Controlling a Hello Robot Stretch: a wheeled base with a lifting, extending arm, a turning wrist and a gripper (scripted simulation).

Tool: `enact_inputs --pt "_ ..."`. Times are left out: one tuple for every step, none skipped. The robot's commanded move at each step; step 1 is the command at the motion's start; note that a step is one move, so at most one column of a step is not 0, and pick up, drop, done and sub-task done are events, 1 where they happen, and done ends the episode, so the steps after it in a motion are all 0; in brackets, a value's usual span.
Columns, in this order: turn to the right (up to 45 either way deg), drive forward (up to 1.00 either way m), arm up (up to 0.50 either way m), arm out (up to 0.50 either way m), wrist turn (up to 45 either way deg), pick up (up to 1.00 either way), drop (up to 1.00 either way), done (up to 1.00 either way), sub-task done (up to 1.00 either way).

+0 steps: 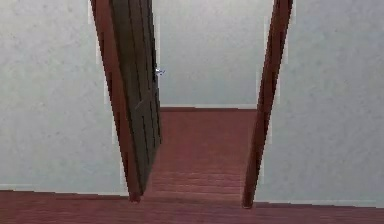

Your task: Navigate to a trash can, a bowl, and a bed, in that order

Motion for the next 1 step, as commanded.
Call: enact_inputs --pt "3.0 0.0 0.0 0.0 0.0 0.0 0.0 0.0 0.0"
